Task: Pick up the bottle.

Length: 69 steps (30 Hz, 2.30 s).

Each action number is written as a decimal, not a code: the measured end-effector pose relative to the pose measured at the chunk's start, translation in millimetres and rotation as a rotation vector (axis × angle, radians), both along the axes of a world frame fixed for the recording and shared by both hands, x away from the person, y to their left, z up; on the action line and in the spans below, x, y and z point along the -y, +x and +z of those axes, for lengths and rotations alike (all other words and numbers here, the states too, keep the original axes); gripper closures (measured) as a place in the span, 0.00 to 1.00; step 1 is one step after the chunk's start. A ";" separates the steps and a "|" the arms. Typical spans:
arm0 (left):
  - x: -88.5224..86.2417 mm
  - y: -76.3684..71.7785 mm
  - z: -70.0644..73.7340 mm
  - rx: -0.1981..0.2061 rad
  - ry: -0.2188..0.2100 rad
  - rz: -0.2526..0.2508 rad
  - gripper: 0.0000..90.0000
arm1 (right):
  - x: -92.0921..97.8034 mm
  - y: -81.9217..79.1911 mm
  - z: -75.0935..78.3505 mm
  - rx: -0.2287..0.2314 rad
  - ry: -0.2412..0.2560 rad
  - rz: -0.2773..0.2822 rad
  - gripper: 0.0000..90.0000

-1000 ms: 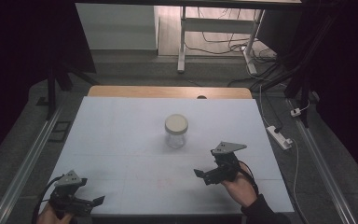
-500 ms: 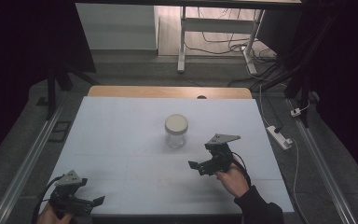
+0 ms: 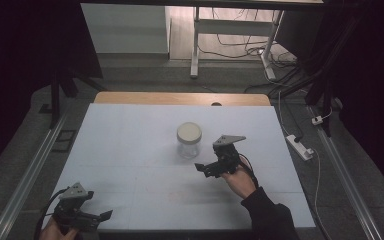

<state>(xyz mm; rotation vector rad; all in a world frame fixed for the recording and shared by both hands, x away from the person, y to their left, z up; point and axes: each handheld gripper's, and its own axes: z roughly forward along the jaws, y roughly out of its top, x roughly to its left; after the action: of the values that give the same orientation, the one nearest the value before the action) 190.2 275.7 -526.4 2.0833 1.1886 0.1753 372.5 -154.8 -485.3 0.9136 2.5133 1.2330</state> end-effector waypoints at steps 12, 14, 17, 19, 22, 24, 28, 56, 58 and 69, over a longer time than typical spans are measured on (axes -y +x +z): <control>0.1 0.1 -0.2 0.000 0.000 -0.002 0.00 | -21.3 21.0 -11.9 -0.012 -0.005 -0.036 0.00; 0.1 0.2 -0.1 -0.001 0.000 -0.003 0.00 | -23.1 24.2 -11.6 -0.006 -0.004 -0.040 0.00; 0.1 0.2 -0.2 -0.001 0.000 -0.003 0.00 | -26.2 29.0 -11.2 0.005 -0.008 -0.037 0.00; 0.1 0.2 -0.2 -0.001 0.000 -0.003 0.00 | -28.4 32.2 -11.9 0.014 -0.010 -0.036 0.00; 0.0 0.1 -0.2 -0.001 -0.002 -0.004 0.00 | -31.6 36.5 -13.8 0.024 -0.018 -0.035 0.00; 0.0 0.1 -0.2 -0.001 -0.002 -0.004 0.00 | -33.4 39.1 -14.9 0.019 -0.017 -0.027 0.00; 0.0 0.3 -0.2 -0.002 -0.001 -0.004 0.00 | -36.4 43.5 -16.7 0.019 -0.023 -0.027 0.00; 0.5 0.8 -0.4 -0.006 0.002 -0.012 0.00 | -57.0 63.9 -28.9 0.055 -0.038 -0.005 0.00; 0.5 0.8 -0.4 -0.007 0.002 -0.013 0.00 | -57.5 64.4 -29.4 0.056 -0.036 0.000 0.00; 1.3 0.8 -0.5 -0.008 0.006 -0.018 0.00 | -56.9 63.6 -24.4 0.090 -0.012 0.001 0.06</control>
<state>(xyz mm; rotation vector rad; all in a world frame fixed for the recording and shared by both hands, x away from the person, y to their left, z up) 191.0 274.4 -526.9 2.1011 1.1745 0.1624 436.1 -97.9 -509.7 0.8349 2.4487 1.2294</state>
